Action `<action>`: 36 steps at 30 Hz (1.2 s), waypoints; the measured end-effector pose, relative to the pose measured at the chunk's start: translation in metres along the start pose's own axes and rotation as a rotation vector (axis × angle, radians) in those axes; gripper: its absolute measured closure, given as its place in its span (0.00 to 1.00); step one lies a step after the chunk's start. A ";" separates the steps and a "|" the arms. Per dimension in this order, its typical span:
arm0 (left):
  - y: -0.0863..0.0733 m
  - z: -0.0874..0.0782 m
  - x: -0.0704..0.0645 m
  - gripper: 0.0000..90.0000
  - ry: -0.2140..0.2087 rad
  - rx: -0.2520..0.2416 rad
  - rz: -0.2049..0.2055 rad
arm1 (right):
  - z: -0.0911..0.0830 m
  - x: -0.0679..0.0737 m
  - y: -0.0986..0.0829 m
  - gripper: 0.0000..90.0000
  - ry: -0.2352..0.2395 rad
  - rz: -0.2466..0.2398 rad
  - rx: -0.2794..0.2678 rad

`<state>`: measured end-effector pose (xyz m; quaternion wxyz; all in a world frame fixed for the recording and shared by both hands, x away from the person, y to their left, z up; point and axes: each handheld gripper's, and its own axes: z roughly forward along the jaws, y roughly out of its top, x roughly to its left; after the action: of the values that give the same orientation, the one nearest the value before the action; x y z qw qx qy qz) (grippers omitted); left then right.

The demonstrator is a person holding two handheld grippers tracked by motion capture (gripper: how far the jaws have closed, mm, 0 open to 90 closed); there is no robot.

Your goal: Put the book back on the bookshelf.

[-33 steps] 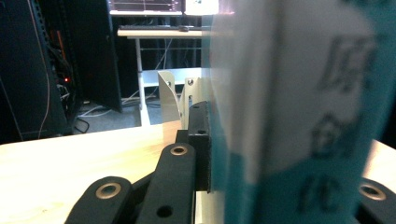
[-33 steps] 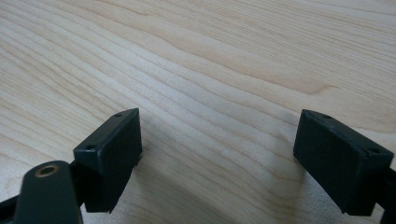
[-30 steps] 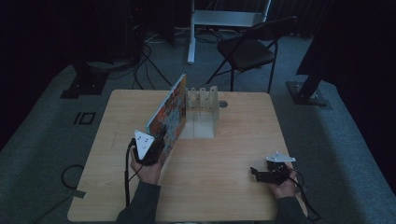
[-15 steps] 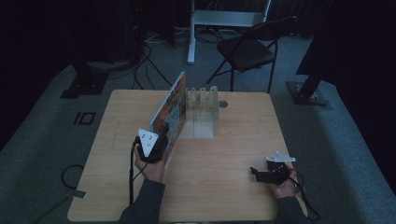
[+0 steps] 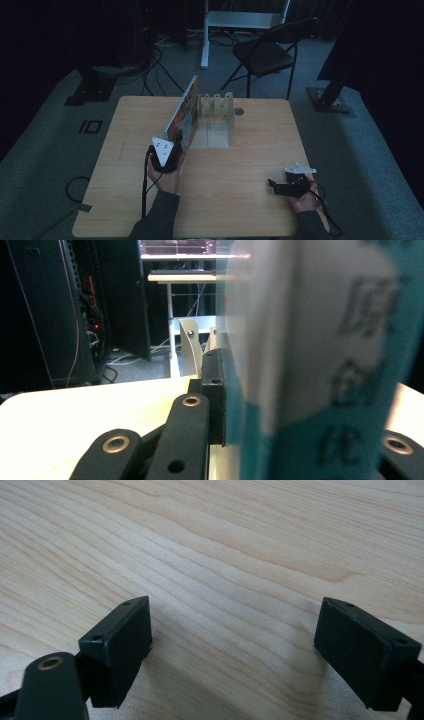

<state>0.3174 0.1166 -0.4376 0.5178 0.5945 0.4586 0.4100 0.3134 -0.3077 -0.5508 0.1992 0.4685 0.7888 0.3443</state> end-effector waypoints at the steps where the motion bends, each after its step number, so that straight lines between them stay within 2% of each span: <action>1: 0.000 0.001 0.000 0.90 -0.001 0.002 0.001 | 0.000 0.000 0.000 0.16 0.000 0.000 0.000; 17: -0.003 0.009 -0.006 0.90 0.031 -0.010 0.016 | 0.000 0.000 0.000 0.16 0.000 0.000 0.001; 29: -0.006 0.014 -0.006 0.90 0.032 -0.020 0.010 | 0.000 0.000 0.000 0.16 0.002 -0.002 0.001; 36: -0.008 0.017 -0.005 0.90 0.025 -0.020 0.029 | 0.000 0.000 0.000 0.16 0.002 -0.001 0.000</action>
<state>0.3314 0.1081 -0.4472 0.5120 0.5905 0.4523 0.4296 0.3133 -0.3075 -0.5508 0.1983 0.4678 0.7893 0.3447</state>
